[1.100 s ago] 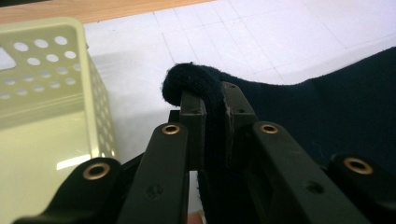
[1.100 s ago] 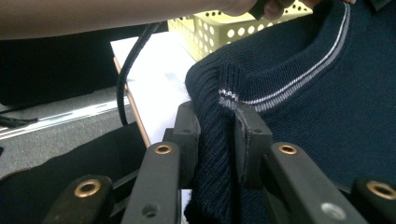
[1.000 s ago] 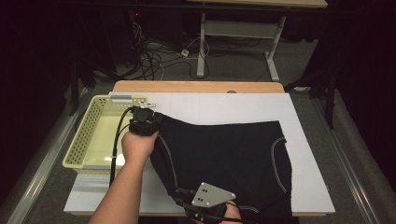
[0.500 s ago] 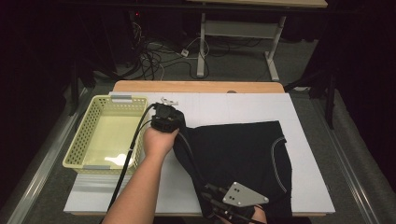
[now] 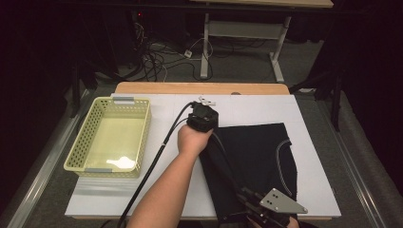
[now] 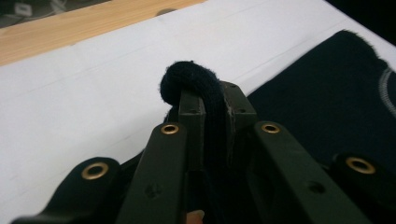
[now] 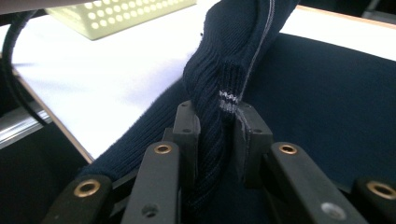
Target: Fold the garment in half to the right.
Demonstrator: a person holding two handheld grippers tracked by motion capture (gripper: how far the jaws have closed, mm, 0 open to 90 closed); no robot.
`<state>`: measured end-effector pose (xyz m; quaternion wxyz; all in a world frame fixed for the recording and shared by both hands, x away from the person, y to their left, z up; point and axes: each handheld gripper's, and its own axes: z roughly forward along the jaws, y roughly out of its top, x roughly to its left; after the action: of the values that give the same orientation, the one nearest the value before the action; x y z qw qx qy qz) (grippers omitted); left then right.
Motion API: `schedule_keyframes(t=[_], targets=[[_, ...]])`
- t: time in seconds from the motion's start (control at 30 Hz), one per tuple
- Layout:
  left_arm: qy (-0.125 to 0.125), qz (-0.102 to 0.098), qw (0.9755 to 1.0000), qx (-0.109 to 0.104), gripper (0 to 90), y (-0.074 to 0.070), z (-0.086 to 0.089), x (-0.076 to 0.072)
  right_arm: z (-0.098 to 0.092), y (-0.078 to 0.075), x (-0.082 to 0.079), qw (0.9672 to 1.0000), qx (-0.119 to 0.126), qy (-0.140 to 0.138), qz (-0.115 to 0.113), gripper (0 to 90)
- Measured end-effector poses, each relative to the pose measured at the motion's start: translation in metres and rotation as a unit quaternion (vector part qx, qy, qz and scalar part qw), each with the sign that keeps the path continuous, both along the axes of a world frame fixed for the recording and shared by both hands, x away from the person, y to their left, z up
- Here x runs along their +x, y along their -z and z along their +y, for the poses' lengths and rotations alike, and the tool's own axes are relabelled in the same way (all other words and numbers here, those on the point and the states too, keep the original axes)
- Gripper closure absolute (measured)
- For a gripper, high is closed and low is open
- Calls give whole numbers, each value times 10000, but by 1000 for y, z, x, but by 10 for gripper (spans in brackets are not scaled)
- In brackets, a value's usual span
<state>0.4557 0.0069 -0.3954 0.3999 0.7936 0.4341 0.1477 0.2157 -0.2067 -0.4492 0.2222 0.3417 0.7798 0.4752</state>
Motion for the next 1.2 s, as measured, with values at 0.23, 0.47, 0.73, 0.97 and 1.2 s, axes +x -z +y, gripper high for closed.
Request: schedule_keyframes(t=[0.23, 0.47, 0.73, 0.97, 1.2], targets=[[353, 19, 9994, -26, 789, 2, -47, 11, -28, 2, -6, 9991, 18, 416, 35, 740], [668, 63, 9977, -74, 788, 14, -89, 18, -56, 4, -12, 9966, 79, 807, 122, 735], [723, 315, 9965, -288, 544, 34, -104, 21, -71, 13, -11, 9952, 100, 893, 393, 671], [858, 81, 9942, -637, 399, 28, -83, 8, -77, 2, -9, 9943, 258, 991, 286, 490], [916, -124, 9947, -444, 313, 33, -53, -14, -78, -5, 0, 9950, 129, 970, 194, 474]])
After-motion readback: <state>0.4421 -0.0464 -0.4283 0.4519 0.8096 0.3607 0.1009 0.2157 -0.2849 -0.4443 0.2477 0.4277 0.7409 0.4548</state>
